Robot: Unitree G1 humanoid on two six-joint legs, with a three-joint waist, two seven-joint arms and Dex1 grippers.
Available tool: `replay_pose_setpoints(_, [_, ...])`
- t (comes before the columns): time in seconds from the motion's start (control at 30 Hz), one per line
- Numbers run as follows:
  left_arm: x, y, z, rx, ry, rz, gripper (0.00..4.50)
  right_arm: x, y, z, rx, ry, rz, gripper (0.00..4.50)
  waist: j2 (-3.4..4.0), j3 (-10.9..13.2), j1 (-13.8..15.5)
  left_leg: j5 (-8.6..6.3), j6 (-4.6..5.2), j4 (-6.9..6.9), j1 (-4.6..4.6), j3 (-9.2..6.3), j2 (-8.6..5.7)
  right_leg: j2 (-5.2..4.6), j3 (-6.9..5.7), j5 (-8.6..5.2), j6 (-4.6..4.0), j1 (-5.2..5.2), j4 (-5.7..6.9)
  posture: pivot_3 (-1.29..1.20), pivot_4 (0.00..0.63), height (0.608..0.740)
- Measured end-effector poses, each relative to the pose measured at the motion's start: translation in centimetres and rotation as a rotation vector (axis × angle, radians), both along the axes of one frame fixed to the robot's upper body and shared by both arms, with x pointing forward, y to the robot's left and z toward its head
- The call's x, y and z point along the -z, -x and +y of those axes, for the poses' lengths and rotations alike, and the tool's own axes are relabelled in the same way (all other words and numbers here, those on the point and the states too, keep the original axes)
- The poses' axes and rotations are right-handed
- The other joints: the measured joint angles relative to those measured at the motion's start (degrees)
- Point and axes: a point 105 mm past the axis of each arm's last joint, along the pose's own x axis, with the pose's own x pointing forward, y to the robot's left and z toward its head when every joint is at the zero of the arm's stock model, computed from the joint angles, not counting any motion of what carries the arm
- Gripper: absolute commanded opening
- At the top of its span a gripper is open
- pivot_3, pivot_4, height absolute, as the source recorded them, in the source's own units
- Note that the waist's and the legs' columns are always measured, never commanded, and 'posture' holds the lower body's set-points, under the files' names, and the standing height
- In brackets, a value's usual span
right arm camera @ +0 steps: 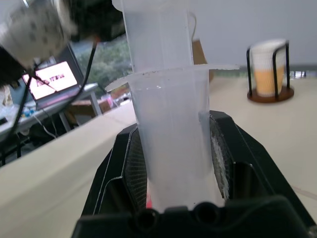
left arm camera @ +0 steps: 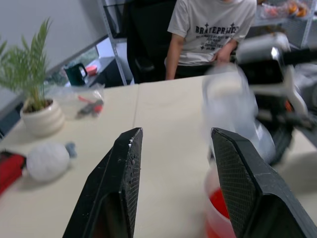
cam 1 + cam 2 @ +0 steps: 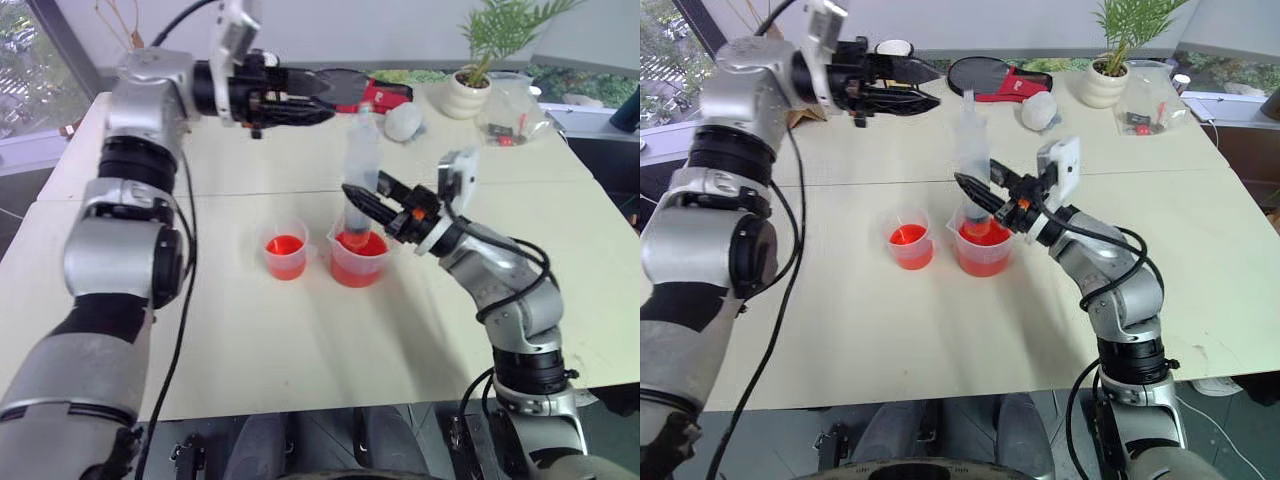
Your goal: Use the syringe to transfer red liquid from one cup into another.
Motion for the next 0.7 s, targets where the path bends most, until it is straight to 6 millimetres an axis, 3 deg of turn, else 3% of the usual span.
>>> replay_pose_setpoints(0.17, [2.3,0.3,4.1,-0.082,0.031,0.16,2.37,-0.6,0.1,-0.5,0.013,0.006,-0.009,1.42,0.0,0.0,0.17,0.0,0.0,0.01,-0.01,-0.04,0.0,0.0,0.0,0.0,0.0,0.0,0.04,0.0,0.15,0.74])
replay_pose_setpoints(0.3, [1.5,0.2,6.6,-0.215,0.065,0.111,2.37,-1.4,-0.5,-0.8,0.007,0.025,-0.011,1.42,-0.01,0.0,0.35,0.0,0.0,0.05,-0.02,-0.02,-0.03,-0.03,0.01,0.0,0.0,0.02,0.03,0.0,0.15,0.74])
replay_pose_setpoints(0.43, [1.8,0.7,7.3,-0.271,0.076,0.083,2.37,-6.5,-0.9,-0.6,-0.049,-0.035,-0.091,1.42,0.0,0.01,0.08,0.13,-0.23,0.04,0.0,-0.04,0.0,-0.02,0.01,0.0,0.0,-0.01,0.12,0.0,0.15,0.74])
replay_pose_setpoints(0.53, [2.7,1.1,7.7,-0.306,0.075,0.094,2.37,-9.7,0.1,1.3,-0.168,-0.091,-0.159,1.42,-0.03,-0.01,-0.11,0.14,-0.25,0.01,0.08,-0.08,0.01,-0.03,0.02,0.0,0.0,-0.17,0.62,0.0,0.15,0.74])
replay_pose_setpoints(0.6, [2.8,1.5,7.9,-0.326,0.083,0.091,2.37,-9.3,0.1,3.0,-0.24,-0.109,-0.137,1.42,-0.03,-0.01,-0.17,0.14,-0.25,-0.01,0.1,-0.09,0.01,-0.03,0.02,0.0,0.0,-0.18,0.64,0.0,0.15,0.74])
replay_pose_setpoints(0.7, [2.7,2.2,8.4,-0.354,0.097,0.085,2.37,-6.4,-0.7,6.0,-0.309,-0.092,-0.058,1.42,-0.03,-0.01,-0.23,0.14,-0.24,0.0,0.1,-0.07,-0.01,-0.03,0.04,0.0,0.0,-0.19,0.67,0.0,0.15,0.74])
